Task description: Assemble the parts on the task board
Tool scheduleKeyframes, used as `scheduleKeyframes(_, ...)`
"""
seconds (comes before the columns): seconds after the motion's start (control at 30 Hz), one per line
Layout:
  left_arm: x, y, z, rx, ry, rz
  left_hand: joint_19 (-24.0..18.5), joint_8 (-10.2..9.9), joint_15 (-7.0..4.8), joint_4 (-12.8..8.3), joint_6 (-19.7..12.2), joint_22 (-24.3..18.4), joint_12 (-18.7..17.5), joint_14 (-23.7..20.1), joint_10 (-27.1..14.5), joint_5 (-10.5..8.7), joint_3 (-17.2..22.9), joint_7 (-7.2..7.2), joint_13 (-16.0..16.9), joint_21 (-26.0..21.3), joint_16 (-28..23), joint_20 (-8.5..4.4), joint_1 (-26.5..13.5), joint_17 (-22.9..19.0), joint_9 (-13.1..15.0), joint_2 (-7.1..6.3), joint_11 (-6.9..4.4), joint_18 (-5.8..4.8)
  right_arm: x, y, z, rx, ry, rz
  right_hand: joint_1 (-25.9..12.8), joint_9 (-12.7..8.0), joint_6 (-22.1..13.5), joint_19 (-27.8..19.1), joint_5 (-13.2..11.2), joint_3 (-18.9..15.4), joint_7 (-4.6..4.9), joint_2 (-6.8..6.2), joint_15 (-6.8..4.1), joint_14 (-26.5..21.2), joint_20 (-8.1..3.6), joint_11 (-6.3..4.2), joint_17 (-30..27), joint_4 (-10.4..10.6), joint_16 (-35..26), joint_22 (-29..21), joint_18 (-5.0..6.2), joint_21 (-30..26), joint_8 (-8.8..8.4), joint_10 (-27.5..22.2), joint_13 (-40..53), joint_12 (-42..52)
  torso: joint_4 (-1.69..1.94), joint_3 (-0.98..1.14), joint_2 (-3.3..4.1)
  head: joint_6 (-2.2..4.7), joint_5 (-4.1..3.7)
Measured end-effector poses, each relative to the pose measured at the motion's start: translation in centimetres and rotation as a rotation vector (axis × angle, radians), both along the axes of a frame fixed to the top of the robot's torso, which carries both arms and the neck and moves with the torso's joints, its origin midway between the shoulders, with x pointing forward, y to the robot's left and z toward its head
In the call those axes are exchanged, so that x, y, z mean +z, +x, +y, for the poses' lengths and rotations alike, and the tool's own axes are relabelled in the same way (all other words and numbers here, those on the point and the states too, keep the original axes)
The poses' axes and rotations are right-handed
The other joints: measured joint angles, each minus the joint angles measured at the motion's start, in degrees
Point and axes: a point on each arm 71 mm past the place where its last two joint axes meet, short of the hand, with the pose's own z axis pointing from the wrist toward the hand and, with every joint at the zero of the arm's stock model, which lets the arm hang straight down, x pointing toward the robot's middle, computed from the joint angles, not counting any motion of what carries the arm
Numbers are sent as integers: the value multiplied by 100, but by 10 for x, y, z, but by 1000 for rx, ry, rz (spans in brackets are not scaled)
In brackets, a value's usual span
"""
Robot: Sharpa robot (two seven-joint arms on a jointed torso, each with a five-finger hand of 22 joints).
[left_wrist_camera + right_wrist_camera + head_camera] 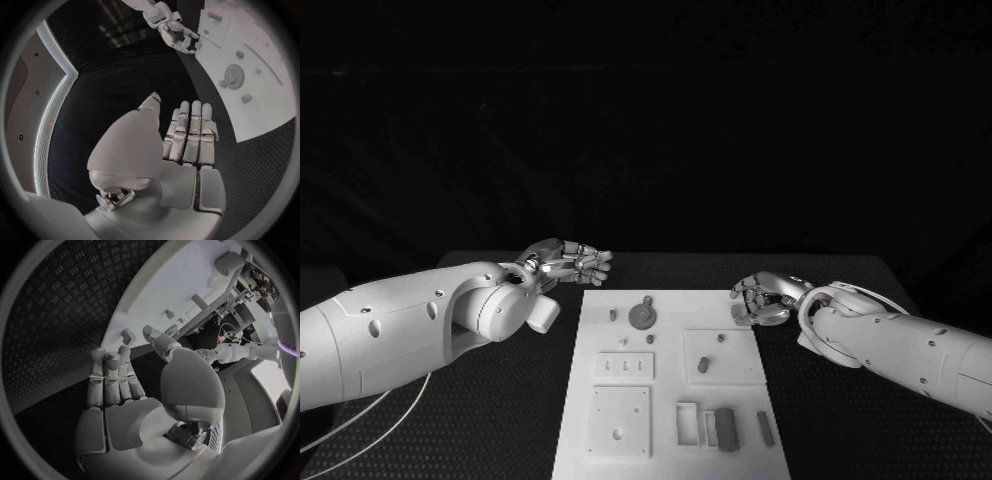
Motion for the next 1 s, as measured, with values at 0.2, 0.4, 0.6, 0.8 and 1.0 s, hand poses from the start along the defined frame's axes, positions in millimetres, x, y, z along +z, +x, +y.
scheduleKeyframes(0.2,0,0,-1,-3,1,0,0,0,0,0,0,0,0,0,0,0,0,0,0,0,0,0,0,0,0,0,0,0,-4,0,-3,-8,-11,2,134,45,310,15,-625,188,-87,134,22,23,-12,31,-33,56,37,-1,0,5,195,33,-53,55,-2,-4,0,-9,-3)
scheduleKeyframes(0.4,0,0,-1,-6,1,1,0,0,0,0,0,-1,0,0,0,0,0,0,-1,-22,0,0,0,5,0,0,0,0,-3,1,-1,-6,-14,-5,157,51,473,67,-778,279,-175,157,3,60,-24,0,-39,102,67,-1,0,5,267,65,-82,82,-2,-7,-3,-3,-8)
scheduleKeyframes(0.6,0,0,-2,-7,1,1,0,0,0,0,0,-1,0,0,0,0,0,0,-1,-22,0,0,0,5,0,0,0,0,-7,2,3,-8,-14,-12,202,71,784,187,-823,474,-233,202,-88,173,-82,-107,-47,183,115,0,1,36,362,212,-122,121,4,-11,-3,-8,-8)
scheduleKeyframes(0.8,0,0,-1,-8,2,2,0,0,0,0,0,-1,0,0,0,0,0,0,-1,-22,0,0,0,4,0,0,0,0,-9,2,1,-20,-21,-16,202,60,801,209,-845,539,-228,202,-110,201,-103,-133,-54,205,115,0,0,60,362,239,-144,121,5,-7,-3,-26,2)
scheduleKeyframes(1.0,0,0,-1,-9,2,3,0,0,0,0,0,-1,0,0,-1,0,0,0,-1,-22,0,0,0,13,0,0,0,0,-9,2,2,-21,-22,-23,202,52,808,218,-845,539,-222,202,-104,208,-94,-132,-60,205,115,0,0,60,362,239,-151,121,3,-7,-3,-30,9)
